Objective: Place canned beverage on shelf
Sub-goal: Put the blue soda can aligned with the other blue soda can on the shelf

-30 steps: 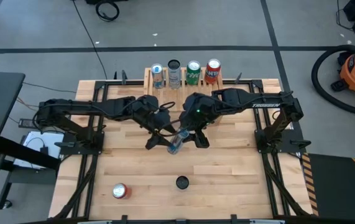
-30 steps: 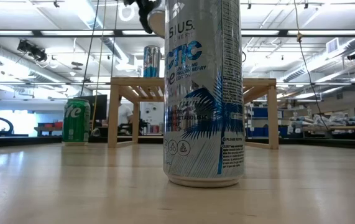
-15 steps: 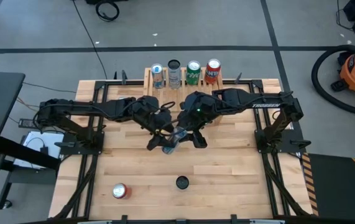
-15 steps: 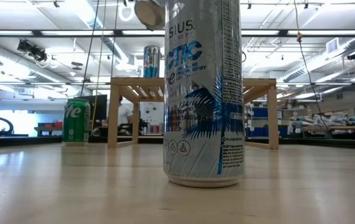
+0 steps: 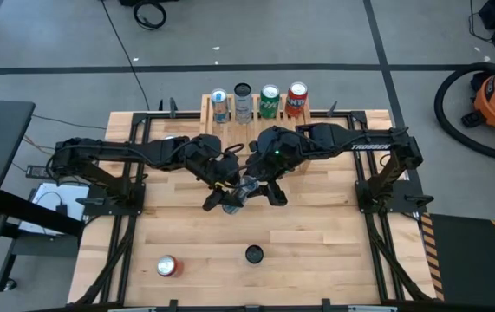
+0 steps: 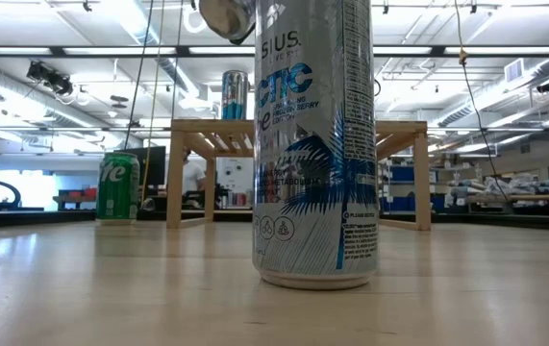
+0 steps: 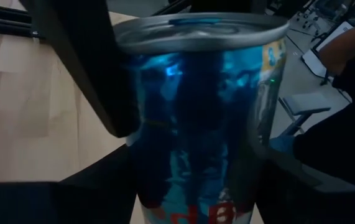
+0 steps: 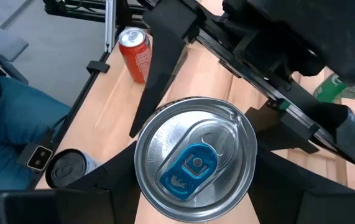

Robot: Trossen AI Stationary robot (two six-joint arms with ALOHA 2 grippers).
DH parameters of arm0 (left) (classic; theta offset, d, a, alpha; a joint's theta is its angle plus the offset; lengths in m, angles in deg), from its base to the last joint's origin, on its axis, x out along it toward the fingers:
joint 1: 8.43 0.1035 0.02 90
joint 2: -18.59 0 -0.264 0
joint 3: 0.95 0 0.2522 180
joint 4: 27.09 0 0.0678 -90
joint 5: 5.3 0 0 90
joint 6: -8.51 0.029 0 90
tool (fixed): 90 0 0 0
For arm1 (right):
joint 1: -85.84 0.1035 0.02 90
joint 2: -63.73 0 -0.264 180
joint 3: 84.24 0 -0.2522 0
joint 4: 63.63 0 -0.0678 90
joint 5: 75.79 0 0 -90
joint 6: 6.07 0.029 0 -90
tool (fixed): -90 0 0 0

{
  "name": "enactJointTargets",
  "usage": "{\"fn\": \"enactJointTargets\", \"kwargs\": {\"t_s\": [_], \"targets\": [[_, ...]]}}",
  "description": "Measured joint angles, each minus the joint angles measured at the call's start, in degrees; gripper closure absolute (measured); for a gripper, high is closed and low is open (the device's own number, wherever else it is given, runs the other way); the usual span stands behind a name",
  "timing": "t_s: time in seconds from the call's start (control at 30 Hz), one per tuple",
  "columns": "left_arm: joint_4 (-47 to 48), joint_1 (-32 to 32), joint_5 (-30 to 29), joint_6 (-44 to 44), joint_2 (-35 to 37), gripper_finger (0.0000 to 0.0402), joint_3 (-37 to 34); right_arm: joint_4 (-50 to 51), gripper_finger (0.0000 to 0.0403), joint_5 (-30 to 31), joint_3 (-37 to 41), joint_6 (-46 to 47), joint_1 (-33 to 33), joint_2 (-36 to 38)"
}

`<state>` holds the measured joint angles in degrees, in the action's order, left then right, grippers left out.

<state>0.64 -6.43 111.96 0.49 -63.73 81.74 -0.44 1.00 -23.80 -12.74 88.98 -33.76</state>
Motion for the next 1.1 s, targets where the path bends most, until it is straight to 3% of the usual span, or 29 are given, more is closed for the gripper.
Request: {"fn": "enactJointTargets", "kwargs": {"t_s": [0.17, 0.67, 0.87, 1.1], "targets": [[0.07, 0.02, 0.09, 0.14, 0.02, 0.0174, 0.00, -0.02, 0.0159, 0.04, 0.00, -0.07, 0.00, 0.00], [1.60, 0.00, -2.49, 3.14, 0.24, 0.0171, -0.07, -0.04, 0.0091, 0.63, -0.04, 0.17, -0.33, 1.88], [4.97, 0.02, -11.80, 5.58, 1.58, 0.0171, -0.04, 0.91, 0.0092, 8.80, -0.05, 4.25, 0.01, 7.11], [5.48, 0.07, -30.04, 5.34, 2.59, 0.0171, -0.03, 5.12, 0.0094, 19.99, -0.04, 8.48, 2.66, 12.89]]}}
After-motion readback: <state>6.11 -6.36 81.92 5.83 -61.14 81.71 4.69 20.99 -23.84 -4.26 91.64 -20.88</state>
